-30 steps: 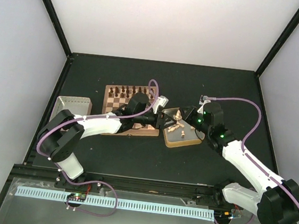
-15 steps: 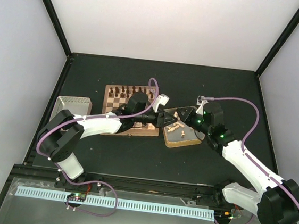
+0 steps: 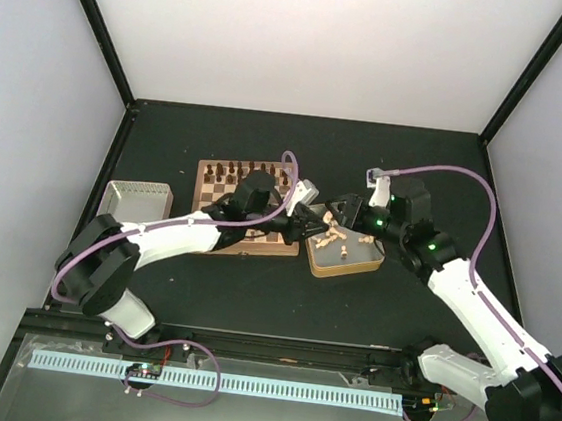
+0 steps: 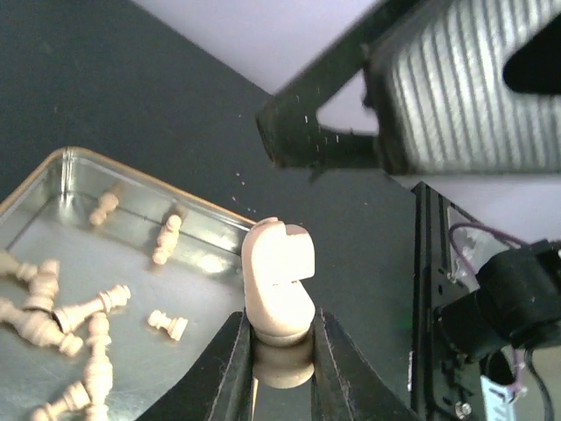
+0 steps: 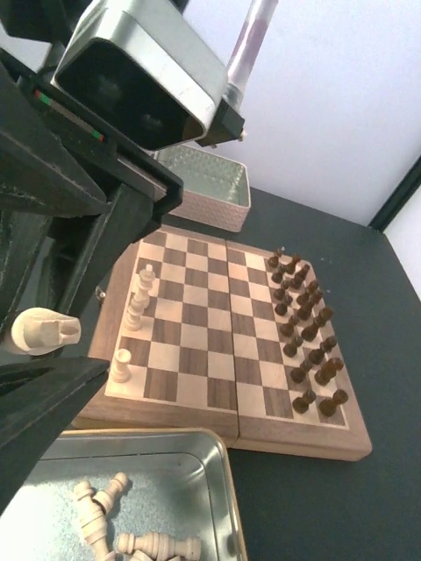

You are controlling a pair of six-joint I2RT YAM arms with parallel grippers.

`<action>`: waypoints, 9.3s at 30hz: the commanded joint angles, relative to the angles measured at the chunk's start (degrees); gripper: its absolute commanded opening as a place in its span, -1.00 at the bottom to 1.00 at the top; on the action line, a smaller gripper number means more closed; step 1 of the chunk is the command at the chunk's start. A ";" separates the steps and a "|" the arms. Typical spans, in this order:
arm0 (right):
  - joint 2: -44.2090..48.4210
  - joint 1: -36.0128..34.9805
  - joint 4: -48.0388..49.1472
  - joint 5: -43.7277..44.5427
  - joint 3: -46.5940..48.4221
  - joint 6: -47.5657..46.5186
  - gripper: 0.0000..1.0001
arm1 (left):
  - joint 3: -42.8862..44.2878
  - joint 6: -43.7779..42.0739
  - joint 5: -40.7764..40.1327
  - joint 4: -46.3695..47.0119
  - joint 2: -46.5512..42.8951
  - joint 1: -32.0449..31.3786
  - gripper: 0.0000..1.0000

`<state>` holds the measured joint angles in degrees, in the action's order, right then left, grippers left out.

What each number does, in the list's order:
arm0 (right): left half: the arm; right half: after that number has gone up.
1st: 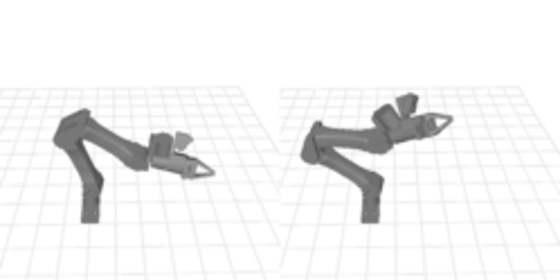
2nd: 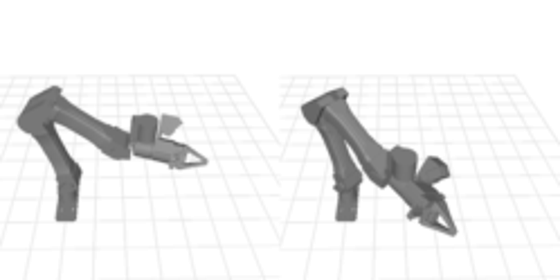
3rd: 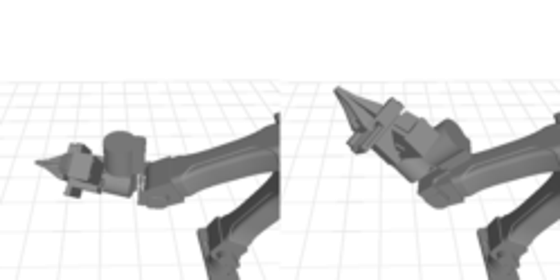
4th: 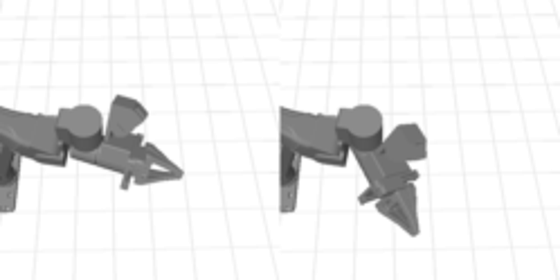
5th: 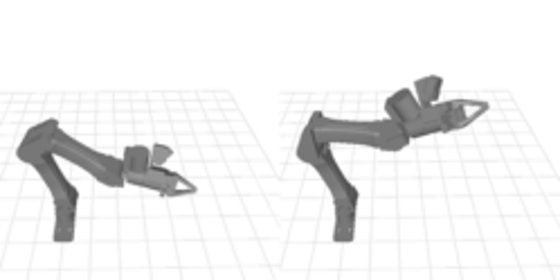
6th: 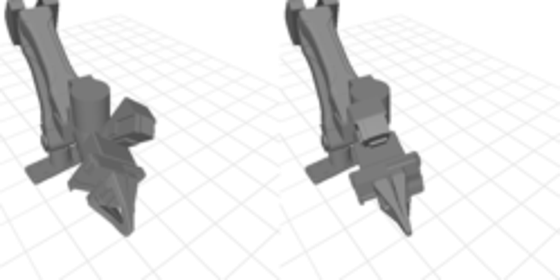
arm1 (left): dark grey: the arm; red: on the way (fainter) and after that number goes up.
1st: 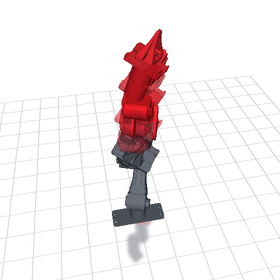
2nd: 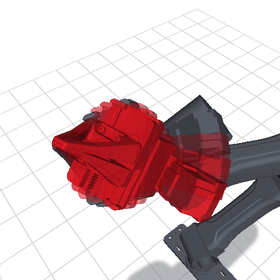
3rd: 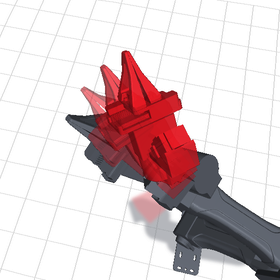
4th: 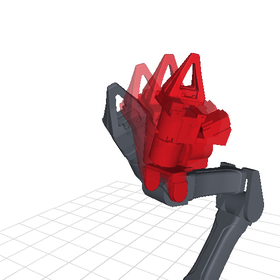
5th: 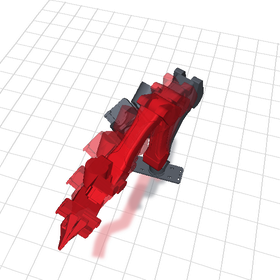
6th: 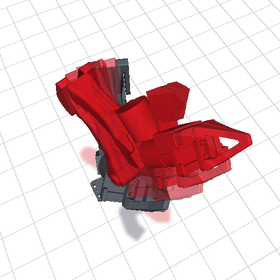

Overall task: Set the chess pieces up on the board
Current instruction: Place the chess piece on the chessboard, then pick up the chess piece from the storage box.

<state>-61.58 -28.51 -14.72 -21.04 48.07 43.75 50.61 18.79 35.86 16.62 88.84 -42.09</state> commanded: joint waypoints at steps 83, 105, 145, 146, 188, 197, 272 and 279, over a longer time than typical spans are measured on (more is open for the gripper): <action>-48.36 -29.23 -29.89 35.72 40.04 -6.92 -0.95 | -5.31 -10.75 -63.53 -37.76 -67.61 -0.55 0.98; -55.93 -29.06 -30.14 38.98 42.89 -2.83 -0.95 | -6.36 -10.78 -63.92 -37.19 -68.81 -0.37 0.98; -33.07 -17.31 -23.30 35.08 25.75 2.65 -0.27 | -6.36 -9.68 -60.58 -37.08 -65.20 -0.06 0.98; -32.54 -15.13 -22.77 33.24 23.78 2.91 -0.25 | -6.32 -9.54 -60.34 -37.05 -65.01 -0.02 0.98; -26.18 -8.12 -22.86 33.49 18.70 7.80 0.04 | -6.62 -0.79 -51.11 -42.28 -66.62 0.24 0.98; -29.65 -8.13 -17.50 29.07 12.36 5.72 0.01 | -12.01 4.20 -48.53 -39.53 -68.02 0.20 0.98; -3.97 6.46 3.23 -8.16 5.46 2.90 -0.82 | -4.07 55.22 -10.85 15.62 -10.75 1.55 0.79; -2.41 6.45 5.60 -11.29 5.69 6.56 -0.82 | -3.22 74.62 -8.79 20.25 -7.40 2.25 0.80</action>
<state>-65.08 -22.37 -12.19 -28.71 52.93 47.53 45.41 77.45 24.47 29.93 79.46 -40.42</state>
